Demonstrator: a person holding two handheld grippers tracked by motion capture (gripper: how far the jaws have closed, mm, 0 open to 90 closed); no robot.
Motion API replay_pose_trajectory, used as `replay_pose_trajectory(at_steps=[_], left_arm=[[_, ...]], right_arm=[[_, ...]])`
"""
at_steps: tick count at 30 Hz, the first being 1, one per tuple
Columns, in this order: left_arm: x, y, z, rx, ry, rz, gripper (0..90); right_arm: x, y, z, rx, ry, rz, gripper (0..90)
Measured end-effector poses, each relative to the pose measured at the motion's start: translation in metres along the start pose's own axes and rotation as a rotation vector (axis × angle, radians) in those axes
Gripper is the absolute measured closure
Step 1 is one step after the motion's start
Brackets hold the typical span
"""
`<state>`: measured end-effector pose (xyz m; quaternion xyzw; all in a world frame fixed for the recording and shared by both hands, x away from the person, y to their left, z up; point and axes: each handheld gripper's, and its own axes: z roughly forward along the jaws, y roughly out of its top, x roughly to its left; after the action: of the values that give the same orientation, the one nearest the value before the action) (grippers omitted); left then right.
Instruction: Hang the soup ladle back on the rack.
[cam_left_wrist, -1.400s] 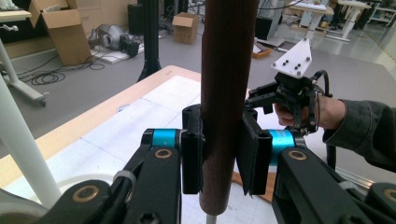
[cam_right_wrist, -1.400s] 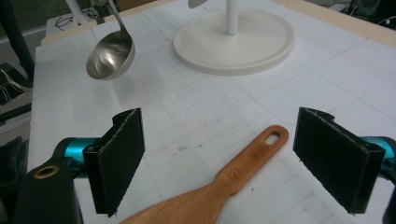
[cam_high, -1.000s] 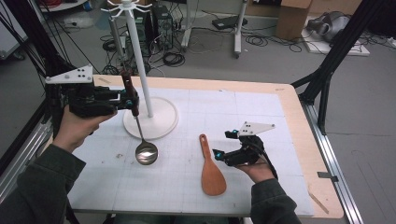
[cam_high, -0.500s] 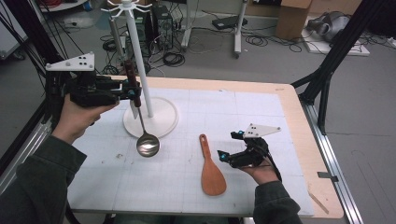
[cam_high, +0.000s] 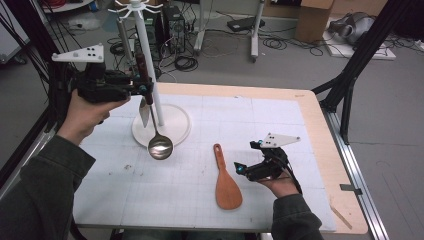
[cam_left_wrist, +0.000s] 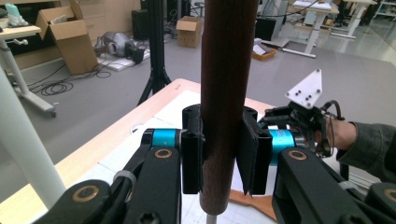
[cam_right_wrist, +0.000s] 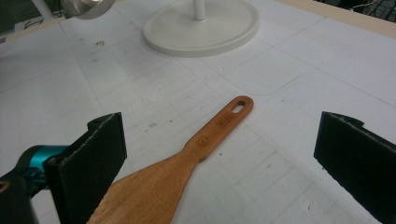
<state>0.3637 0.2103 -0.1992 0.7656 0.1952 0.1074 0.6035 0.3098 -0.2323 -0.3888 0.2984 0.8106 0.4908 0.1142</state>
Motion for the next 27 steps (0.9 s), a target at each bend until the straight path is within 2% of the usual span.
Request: replay_pose_trajectory(at_steps=[20, 27], left_arm=[[0.028, 0.042, 0.013, -0.004, 0.063, -0.020, 73.1], [0.037, 0.052, 0.016, -0.015, 0.055, -0.026, 73.1]], right_arm=[[-0.001, 0.000, 0.002, -0.016, 0.004, -0.005, 1.4], [-0.002, 0.000, 0.002, -0.019, 0.006, -0.007, 1.4]])
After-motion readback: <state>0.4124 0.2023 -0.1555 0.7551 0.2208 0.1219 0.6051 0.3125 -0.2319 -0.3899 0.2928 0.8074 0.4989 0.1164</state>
